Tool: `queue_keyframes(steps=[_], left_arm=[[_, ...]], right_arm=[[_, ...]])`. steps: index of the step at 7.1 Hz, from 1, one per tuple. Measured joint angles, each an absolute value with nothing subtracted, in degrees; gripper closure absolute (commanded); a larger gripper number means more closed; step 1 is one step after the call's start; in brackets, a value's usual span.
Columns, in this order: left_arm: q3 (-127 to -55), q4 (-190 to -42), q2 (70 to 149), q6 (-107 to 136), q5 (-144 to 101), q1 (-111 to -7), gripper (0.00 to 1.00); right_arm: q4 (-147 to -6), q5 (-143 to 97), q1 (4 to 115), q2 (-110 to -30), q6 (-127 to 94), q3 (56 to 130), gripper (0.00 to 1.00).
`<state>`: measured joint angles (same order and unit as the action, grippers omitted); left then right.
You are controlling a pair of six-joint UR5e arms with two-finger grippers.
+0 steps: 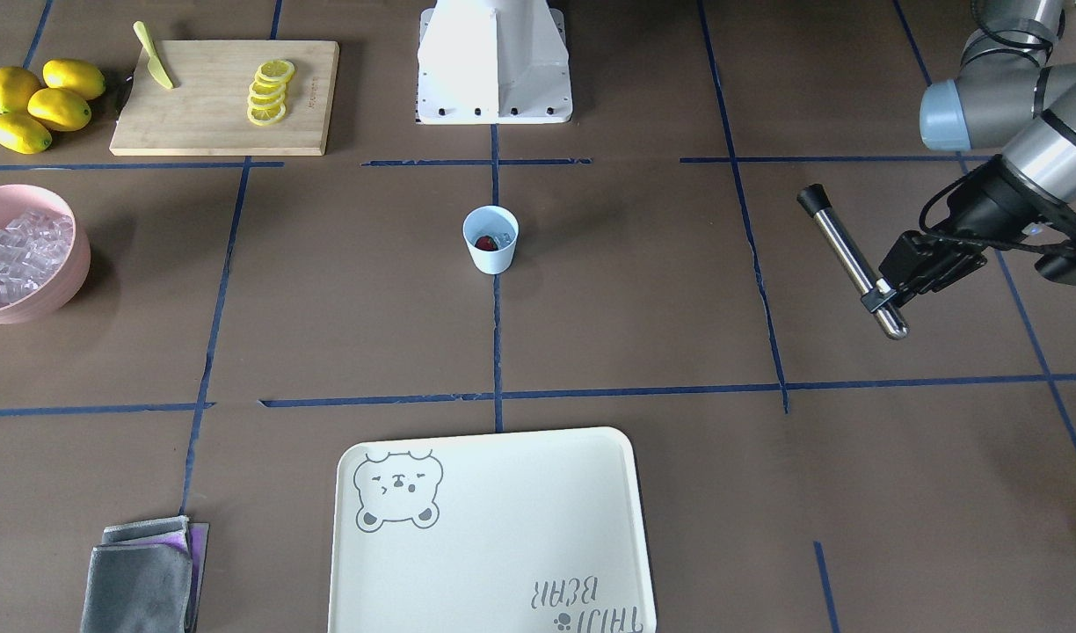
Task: Mash ice and strawberries in cup
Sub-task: 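Lay the muddler down on the table and open the left gripper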
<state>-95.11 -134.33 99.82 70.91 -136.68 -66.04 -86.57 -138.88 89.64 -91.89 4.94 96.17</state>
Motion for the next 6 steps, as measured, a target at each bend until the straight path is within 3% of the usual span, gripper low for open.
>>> queue_keyframes(steps=[3, 6], left_arm=[[-89.66, -133.23, 92.22, 52.99, -138.90, -67.78, 1.00], [-82.74, -133.15, 89.77, 41.44, -137.47, -68.31, 1.00]], right_arm=[[-86.50, -138.84, 89.57, -91.84, 5.03, 95.81, 0.01], [-86.35, -138.71, 89.49, -91.71, 5.09, 95.76, 0.01]])
